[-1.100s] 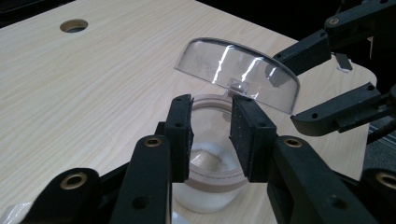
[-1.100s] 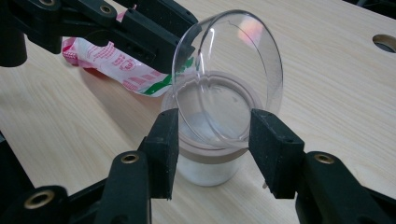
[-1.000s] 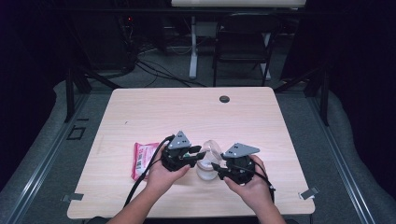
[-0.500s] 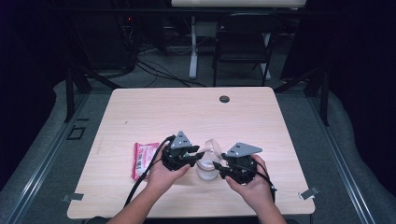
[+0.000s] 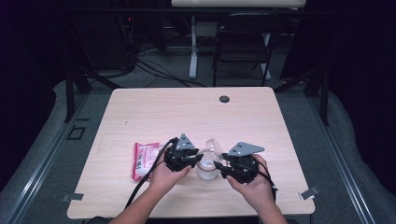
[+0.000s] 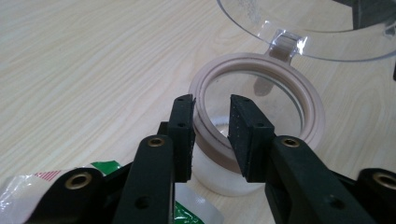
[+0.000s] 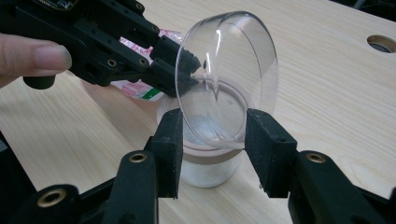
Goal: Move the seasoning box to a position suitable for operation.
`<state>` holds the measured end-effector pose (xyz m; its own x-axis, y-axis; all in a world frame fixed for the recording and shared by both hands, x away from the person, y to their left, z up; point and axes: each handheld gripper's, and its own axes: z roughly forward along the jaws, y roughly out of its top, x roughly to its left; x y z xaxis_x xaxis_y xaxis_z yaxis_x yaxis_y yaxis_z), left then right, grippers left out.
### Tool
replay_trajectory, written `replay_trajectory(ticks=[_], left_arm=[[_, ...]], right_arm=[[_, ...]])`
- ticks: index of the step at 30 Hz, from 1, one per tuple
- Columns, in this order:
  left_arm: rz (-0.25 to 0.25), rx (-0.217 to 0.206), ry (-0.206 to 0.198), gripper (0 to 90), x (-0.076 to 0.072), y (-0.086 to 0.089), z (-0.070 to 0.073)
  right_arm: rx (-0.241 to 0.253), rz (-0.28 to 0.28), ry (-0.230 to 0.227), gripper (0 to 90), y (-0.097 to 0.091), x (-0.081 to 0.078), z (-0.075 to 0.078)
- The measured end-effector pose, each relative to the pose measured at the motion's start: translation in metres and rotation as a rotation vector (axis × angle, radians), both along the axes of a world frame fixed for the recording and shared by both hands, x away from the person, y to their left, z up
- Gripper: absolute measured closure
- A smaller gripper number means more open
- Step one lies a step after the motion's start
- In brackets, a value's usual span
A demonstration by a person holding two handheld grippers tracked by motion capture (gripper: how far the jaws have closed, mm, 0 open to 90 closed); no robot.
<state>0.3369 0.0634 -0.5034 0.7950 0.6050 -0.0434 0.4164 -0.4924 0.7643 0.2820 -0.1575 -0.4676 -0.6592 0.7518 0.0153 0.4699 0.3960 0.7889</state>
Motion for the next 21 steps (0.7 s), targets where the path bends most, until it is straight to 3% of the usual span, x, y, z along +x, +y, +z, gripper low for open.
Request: replay_trajectory(ticks=[6, 11, 21], left_arm=[[-0.003, -0.015, 0.009, 72.5, 0.001, 0.002, -0.001], [0.001, -0.021, -0.008, 73.2, 0.000, 0.002, -0.002], [-0.007, -0.011, -0.017, 73.5, 0.000, 0.002, -0.002]], right_arm=[[0.000, 0.001, 0.003, 58.3, -0.001, 0.000, 0.001], [0.008, 0.001, 0.009, 60.9, -0.005, 0.000, 0.003], [0.039, -0.014, 0.018, 63.7, -0.017, 0.000, 0.008]])
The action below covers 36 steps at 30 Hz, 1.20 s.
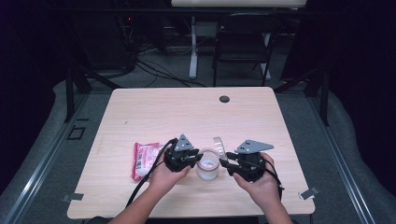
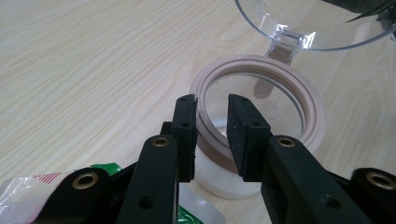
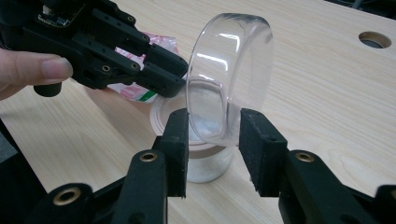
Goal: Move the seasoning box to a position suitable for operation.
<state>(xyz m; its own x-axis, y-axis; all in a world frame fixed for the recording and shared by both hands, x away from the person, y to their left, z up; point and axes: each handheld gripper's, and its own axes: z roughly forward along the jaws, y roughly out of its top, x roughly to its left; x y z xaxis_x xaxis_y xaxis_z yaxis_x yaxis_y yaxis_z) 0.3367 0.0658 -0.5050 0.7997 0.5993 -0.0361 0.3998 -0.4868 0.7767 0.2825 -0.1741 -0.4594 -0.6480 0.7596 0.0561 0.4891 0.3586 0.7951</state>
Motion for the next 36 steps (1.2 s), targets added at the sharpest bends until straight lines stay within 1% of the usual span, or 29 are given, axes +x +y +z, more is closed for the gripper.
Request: replay_trajectory(ticks=[4, 5, 6, 7, 9, 10, 12, 13, 16, 18, 19, 21, 22, 23, 25, 26, 30, 31, 33, 36], left_arm=[[0.002, -0.001, -0.003, 74.6, -0.001, 0.000, 0.000], [0.000, -0.001, -0.005, 74.6, -0.001, 0.000, 0.000], [0.000, -0.001, -0.005, 74.6, -0.001, 0.000, 0.000], [0.004, -0.006, -0.007, 74.6, -0.001, 0.000, 0.000], [0.004, -0.005, -0.008, 74.7, -0.001, 0.000, 0.000], [-0.001, -0.002, -0.002, 74.7, -0.001, 0.000, 0.000], [0.000, -0.002, -0.005, 74.7, -0.001, 0.000, 0.000], [0.001, -0.002, -0.003, 74.8, -0.001, 0.000, 0.000], [0.002, 0.000, -0.005, 74.8, -0.001, 0.000, 0.001], [0.009, -0.004, -0.004, 74.3, -0.002, -0.001, 0.000], [0.012, -0.002, -0.007, 73.6, -0.002, -0.001, 0.000], [0.022, 0.002, -0.026, 70.5, -0.002, 0.000, 0.001], [0.022, 0.002, -0.026, 69.3, -0.002, 0.000, 0.001], [0.023, 0.003, -0.026, 69.3, -0.002, 0.001, 0.002], [0.030, -0.024, -0.032, 68.2, -0.002, 0.005, 0.005], [0.033, -0.025, -0.036, 68.1, -0.002, 0.006, 0.006], [0.041, -0.025, -0.042, 67.4, -0.004, 0.008, 0.008], [0.042, -0.027, -0.046, 67.1, -0.004, 0.009, 0.008], [0.041, -0.020, -0.045, 67.0, -0.006, 0.011, 0.008], [0.058, -0.021, -0.050, 66.5, -0.010, 0.019, 0.009]], right_arm=[[0.015, -0.027, 0.014, 63.9, -0.011, 0.002, 0.002], [0.005, -0.036, 0.026, 63.6, -0.014, 0.003, 0.003], [0.005, -0.036, 0.026, 63.6, -0.014, 0.003, 0.003], [-0.005, -0.057, 0.037, 62.6, -0.018, 0.005, 0.001], [0.017, -0.060, 0.051, 63.3, -0.021, 0.007, -0.002], [0.017, -0.060, 0.051, 63.3, -0.021, 0.007, -0.002], [0.019, -0.066, 0.048, 63.2, -0.019, 0.008, -0.004], [0.003, -0.069, 0.047, 62.8, -0.017, 0.008, -0.005], [0.015, -0.078, 0.038, 62.4, -0.015, 0.009, -0.008], [0.018, -0.077, 0.040, 62.3, -0.014, 0.009, -0.009], [0.020, -0.077, 0.040, 62.4, -0.014, 0.009, -0.010], [0.025, -0.081, 0.036, 62.9, -0.013, 0.010, -0.011], [0.030, -0.087, 0.033, 63.4, -0.013, 0.010, -0.011], [0.030, -0.087, 0.033, 63.4, -0.013, 0.010, -0.011], [0.043, -0.095, 0.029, 64.5, -0.015, 0.011, -0.013], [0.043, -0.091, 0.032, 64.8, -0.016, 0.012, -0.013], [0.057, -0.102, 0.030, 66.1, -0.018, 0.014, -0.014], [0.069, -0.105, 0.031, 66.9, -0.019, 0.016, -0.015], [0.068, -0.105, 0.032, 67.3, -0.020, 0.018, -0.015], [0.075, -0.107, 0.028, 69.3, -0.022, 0.024, -0.016]])
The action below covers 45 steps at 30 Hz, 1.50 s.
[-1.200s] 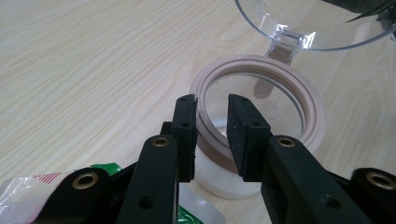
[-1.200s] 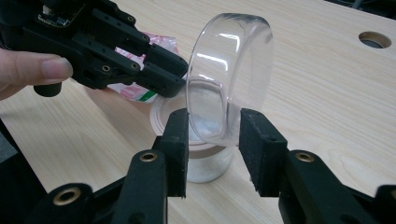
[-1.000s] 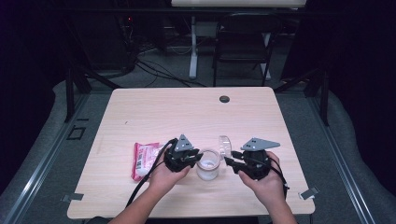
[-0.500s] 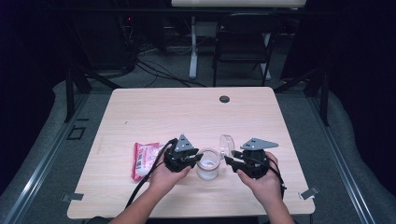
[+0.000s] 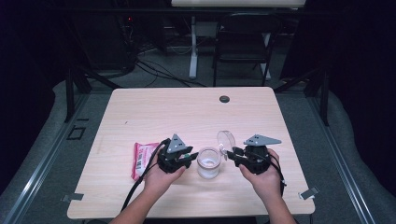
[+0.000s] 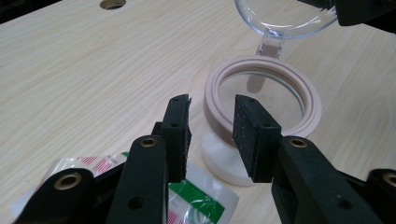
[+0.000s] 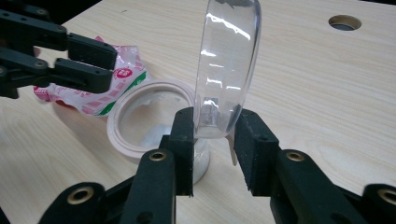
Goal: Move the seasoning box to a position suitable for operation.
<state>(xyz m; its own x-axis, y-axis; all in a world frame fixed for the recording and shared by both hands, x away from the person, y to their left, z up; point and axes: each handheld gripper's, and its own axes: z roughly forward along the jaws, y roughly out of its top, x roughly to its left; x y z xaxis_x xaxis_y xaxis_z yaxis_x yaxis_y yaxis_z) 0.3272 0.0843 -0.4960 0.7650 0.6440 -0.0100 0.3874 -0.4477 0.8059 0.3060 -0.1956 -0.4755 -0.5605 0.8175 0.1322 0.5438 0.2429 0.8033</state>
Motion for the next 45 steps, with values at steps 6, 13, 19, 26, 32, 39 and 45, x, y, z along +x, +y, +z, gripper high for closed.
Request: replay_trajectory(ticks=[6, 13, 19, 26, 32, 39, 45], left_arm=[[0.013, -0.024, -0.005, 64.4, -0.002, 0.016, 0.000], [0.081, -0.028, -0.006, 62.5, -0.008, 0.045, -0.005], [0.136, -0.015, -0.036, 56.1, -0.016, 0.073, -0.012], [0.188, -0.012, -0.058, 52.0, -0.023, 0.093, -0.018], [0.239, 0.002, -0.025, 51.4, -0.027, 0.106, -0.025], [0.235, 0.019, -0.061, 52.5, -0.029, 0.115, -0.023], [0.190, 0.038, -0.101, 46.5, -0.029, 0.112, -0.028]], right_arm=[[0.020, 0.001, 0.007, 71.4, -0.004, 0.011, -0.002], [0.051, 0.008, 0.016, 72.6, -0.008, 0.024, -0.004], [0.069, 0.006, 0.009, 73.9, -0.009, 0.038, -0.005], [0.108, 0.004, 0.011, 74.8, -0.009, 0.051, -0.009], [0.121, 0.000, 0.010, 75.0, -0.009, 0.056, -0.010], [0.103, 0.000, -0.002, 73.7, -0.007, 0.053, -0.009], [0.068, -0.021, -0.025, 74.0, -0.007, 0.047, -0.011]])
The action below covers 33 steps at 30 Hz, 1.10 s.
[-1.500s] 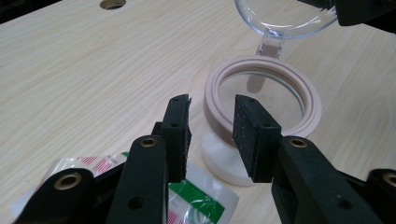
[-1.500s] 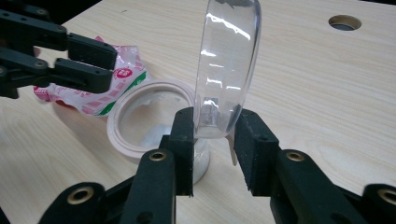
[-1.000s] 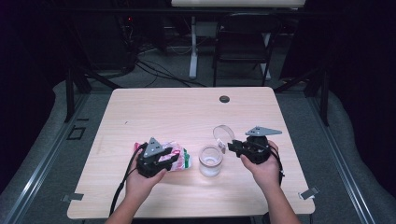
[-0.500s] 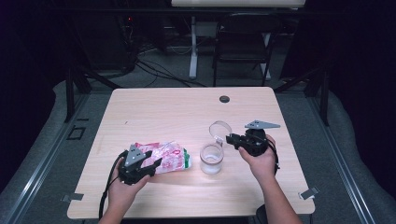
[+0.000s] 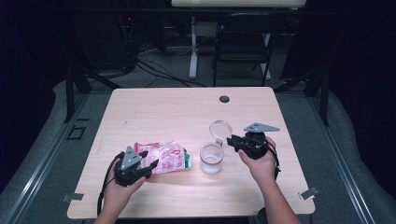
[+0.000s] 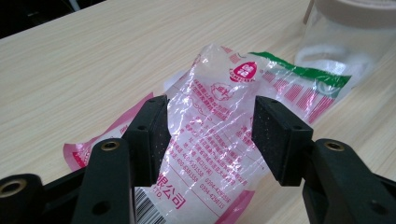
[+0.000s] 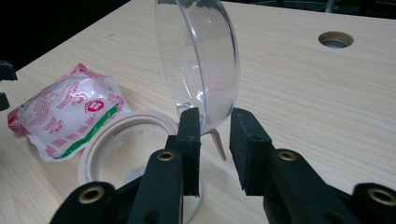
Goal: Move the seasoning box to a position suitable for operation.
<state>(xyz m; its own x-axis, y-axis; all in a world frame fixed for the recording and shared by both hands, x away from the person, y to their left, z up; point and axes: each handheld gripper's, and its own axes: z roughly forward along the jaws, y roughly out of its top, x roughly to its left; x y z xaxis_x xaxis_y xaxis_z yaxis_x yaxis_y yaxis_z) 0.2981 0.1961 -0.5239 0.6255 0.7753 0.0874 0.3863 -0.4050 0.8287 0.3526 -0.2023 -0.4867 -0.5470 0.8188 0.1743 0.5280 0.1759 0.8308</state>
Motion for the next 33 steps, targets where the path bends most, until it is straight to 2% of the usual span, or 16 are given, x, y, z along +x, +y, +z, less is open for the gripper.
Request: replay_trajectory(ticks=[3, 5, 9, 11, 14, 18, 25, 27, 29, 31, 32, 33], left_arm=[[-0.036, -0.025, 0.018, 48.6, -0.001, -0.003, -0.006], [-0.042, -0.028, 0.024, 49.7, -0.001, -0.005, -0.008], [-0.072, -0.022, 0.050, 52.3, -0.002, -0.013, -0.013], [-0.079, -0.018, 0.052, 52.9, -0.003, -0.014, -0.013], [-0.089, 0.010, 0.045, 53.4, -0.004, -0.019, -0.016], [-0.108, 0.013, 0.045, 53.3, -0.006, -0.023, -0.016], [-0.148, 0.058, 0.018, 53.1, -0.010, -0.035, -0.016], [-0.159, 0.073, 0.014, 52.8, -0.010, -0.039, -0.016], [-0.169, 0.089, 0.010, 51.3, -0.009, -0.043, -0.017], [-0.189, 0.127, -0.004, 50.5, -0.008, -0.050, -0.019], [-0.189, 0.127, -0.004, 50.3, -0.008, -0.050, -0.019], [-0.200, 0.154, -0.023, 49.7, -0.008, -0.055, -0.019]], right_arm=[[0.017, -0.004, 0.005, 75.2, -0.003, -0.002, -0.003], [0.035, -0.005, 0.006, 75.4, -0.003, -0.002, -0.004], [0.055, -0.009, 0.004, 76.2, -0.003, 0.001, -0.006], [0.055, -0.011, 0.002, 76.7, -0.003, 0.002, -0.006], [0.057, -0.008, -0.001, 77.7, -0.001, 0.007, -0.009], [0.040, -0.010, -0.010, 75.2, 0.001, 0.006, -0.009], [0.044, -0.033, -0.051, 70.5, -0.004, -0.005, -0.007], [0.037, -0.026, -0.053, 69.3, -0.005, -0.006, -0.008], [0.034, -0.013, -0.075, 68.1, -0.005, -0.011, -0.011], [0.018, -0.017, -0.070, 67.8, -0.006, -0.014, -0.012], [0.018, -0.017, -0.070, 67.8, -0.006, -0.014, -0.012], [0.013, -0.020, -0.069, 67.2, -0.007, -0.017, -0.014]])
